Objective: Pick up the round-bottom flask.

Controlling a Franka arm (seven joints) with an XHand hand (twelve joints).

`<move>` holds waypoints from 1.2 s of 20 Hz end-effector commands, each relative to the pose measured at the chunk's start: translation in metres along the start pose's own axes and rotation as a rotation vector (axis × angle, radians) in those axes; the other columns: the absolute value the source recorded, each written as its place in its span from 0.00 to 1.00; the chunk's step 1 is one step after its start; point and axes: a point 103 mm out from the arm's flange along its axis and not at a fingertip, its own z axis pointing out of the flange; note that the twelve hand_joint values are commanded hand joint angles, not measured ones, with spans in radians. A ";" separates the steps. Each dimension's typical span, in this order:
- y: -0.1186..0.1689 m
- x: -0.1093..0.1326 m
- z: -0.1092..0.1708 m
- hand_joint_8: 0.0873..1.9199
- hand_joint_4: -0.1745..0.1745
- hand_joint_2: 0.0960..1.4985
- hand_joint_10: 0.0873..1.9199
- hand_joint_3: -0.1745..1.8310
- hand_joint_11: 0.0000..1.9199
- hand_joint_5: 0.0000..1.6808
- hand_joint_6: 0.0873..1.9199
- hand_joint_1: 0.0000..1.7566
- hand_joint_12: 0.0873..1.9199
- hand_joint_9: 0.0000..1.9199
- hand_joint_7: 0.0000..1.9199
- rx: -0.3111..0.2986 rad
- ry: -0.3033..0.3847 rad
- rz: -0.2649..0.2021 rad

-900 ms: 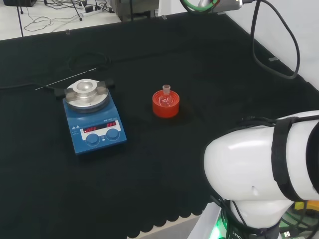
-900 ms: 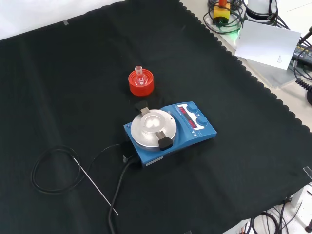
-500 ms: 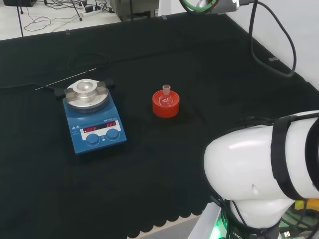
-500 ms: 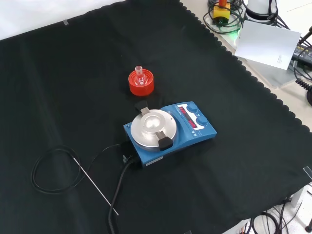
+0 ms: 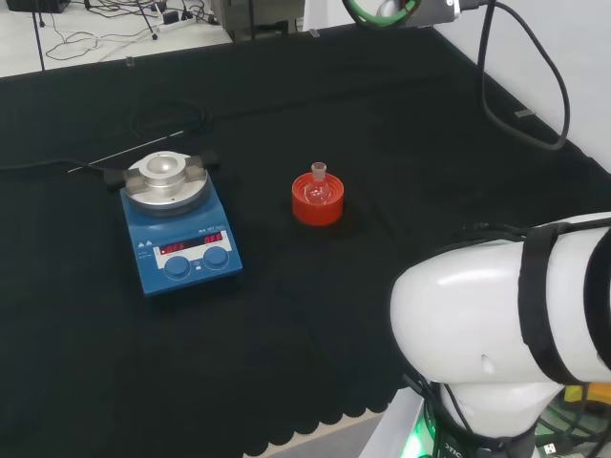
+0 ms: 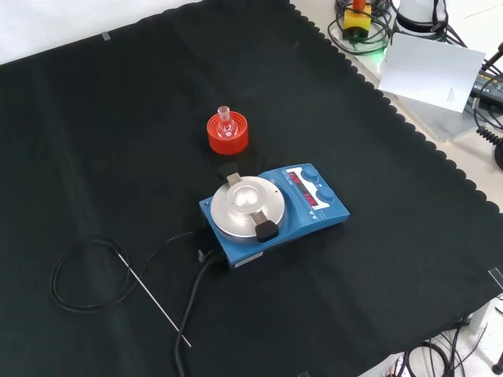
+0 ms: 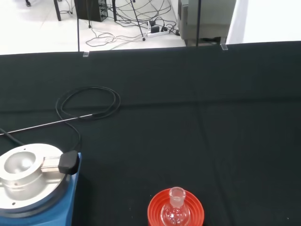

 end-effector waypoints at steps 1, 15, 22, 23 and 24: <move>0.023 -0.022 0.053 0.29 0.42 0.80 0.33 0.24 0.00 0.24 0.16 0.15 0.72 0.13 0.06 0.075 0.041 0.067; 0.061 -0.054 0.145 0.31 0.42 0.66 0.34 0.23 0.02 0.27 0.13 0.35 0.73 0.18 0.10 0.091 0.100 0.139; 0.089 -0.053 0.216 0.33 0.41 0.49 0.34 0.34 0.05 0.31 0.07 0.43 0.73 0.24 0.14 0.110 0.143 0.140; 0.093 -0.052 0.225 0.34 0.40 0.48 0.34 0.34 0.06 0.32 0.07 0.44 0.72 0.24 0.14 0.112 0.155 0.144; 0.096 -0.052 0.235 0.34 0.39 0.47 0.34 0.35 0.06 0.32 0.07 0.45 0.72 0.25 0.15 0.114 0.166 0.143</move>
